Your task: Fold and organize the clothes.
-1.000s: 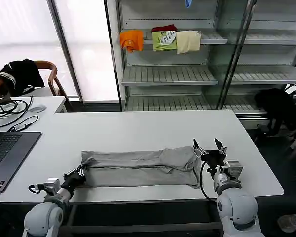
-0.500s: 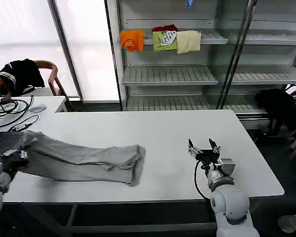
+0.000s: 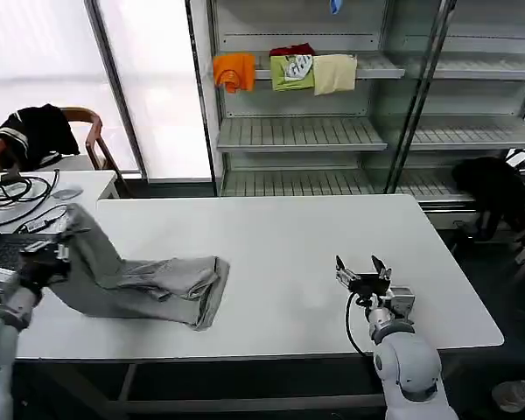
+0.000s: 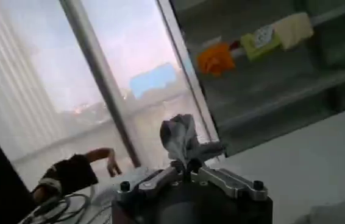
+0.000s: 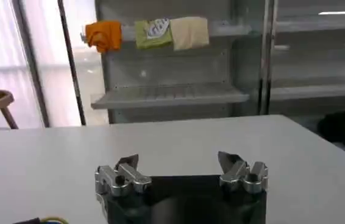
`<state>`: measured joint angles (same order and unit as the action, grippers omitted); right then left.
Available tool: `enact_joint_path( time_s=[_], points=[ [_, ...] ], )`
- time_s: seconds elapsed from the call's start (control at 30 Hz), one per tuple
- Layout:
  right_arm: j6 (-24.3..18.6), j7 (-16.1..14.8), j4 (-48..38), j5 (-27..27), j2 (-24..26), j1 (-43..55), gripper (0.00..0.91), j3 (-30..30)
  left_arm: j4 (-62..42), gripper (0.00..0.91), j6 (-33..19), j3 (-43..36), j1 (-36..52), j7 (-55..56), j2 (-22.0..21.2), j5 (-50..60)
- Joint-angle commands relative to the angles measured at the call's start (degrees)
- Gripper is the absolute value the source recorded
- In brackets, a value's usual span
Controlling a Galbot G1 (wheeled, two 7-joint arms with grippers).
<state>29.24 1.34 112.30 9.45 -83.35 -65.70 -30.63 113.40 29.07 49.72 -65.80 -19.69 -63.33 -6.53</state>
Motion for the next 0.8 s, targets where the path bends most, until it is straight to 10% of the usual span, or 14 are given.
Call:
enact_joint_path(
  time_s=[0.03,0.4,0.43,0.47,0.8],
  points=[
    [-0.36,0.05,-0.44,0.11,0.47,-1.08,0.907,-0.74,4.7,0.01,4.16,-21.92,0.62,1.4,-11.32,7.11],
    [-1.09,0.14,-1.35,-0.06,0.07,-1.04,0.907,-0.44,-2.4,0.03,4.11,-26.53,0.3,2.28,-14.53,11.49],
    [-1.1,0.13,-1.42,-0.07,0.0,-0.99,0.907,-0.34,-2.73,0.242,4.11,-26.78,0.26,2.39,-14.66,12.06],
    [-1.12,0.1,-1.46,-0.08,-0.06,-0.95,0.907,-0.26,-2.9,0.907,4.08,-27.03,0.21,2.72,-14.85,12.32],
    [-1.25,-0.02,-2.32,-0.79,-1.02,-0.37,0.907,0.67,5.89,0.907,4.13,-24.07,1.81,13.27,-18.56,-12.18]
  ],
)
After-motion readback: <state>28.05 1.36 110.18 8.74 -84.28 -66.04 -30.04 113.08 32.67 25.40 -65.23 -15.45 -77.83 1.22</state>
